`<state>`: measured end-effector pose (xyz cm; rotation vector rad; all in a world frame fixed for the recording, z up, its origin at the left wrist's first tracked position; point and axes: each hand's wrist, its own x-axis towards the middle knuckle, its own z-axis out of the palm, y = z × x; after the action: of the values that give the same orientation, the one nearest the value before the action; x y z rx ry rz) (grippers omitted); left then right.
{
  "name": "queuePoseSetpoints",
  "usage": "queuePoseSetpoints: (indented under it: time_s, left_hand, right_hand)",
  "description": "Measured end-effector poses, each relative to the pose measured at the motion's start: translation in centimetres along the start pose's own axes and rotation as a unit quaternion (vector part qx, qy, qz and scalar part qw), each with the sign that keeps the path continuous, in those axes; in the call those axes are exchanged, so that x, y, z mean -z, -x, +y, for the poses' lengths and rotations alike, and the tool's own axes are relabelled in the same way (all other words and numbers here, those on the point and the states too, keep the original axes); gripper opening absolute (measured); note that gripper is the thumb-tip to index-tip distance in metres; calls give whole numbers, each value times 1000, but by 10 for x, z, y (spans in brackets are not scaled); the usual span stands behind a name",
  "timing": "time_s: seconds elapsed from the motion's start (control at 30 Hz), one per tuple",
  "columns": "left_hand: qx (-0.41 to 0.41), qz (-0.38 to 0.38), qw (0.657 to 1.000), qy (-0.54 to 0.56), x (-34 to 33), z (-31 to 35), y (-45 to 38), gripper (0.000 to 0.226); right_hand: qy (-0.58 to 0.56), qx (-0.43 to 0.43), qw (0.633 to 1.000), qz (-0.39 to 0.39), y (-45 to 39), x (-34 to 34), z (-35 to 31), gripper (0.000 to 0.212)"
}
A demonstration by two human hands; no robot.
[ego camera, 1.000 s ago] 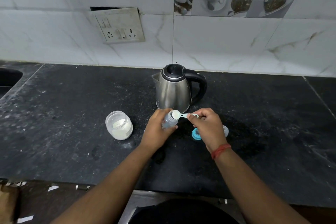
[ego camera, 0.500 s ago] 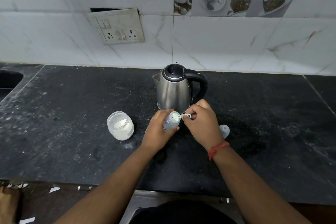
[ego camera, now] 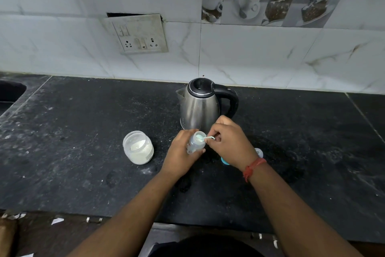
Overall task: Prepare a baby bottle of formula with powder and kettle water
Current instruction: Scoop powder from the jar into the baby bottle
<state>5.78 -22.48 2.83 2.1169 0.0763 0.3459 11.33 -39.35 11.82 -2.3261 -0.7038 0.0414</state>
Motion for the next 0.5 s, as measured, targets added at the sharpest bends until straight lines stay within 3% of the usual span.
queuePoseSetpoints:
  time_s: [0.5]
  left_hand:
    - [-17,-26,1000,-5,1,8,-7,53]
  right_hand:
    - [-6,10,999,-51,-15,27,8,13]
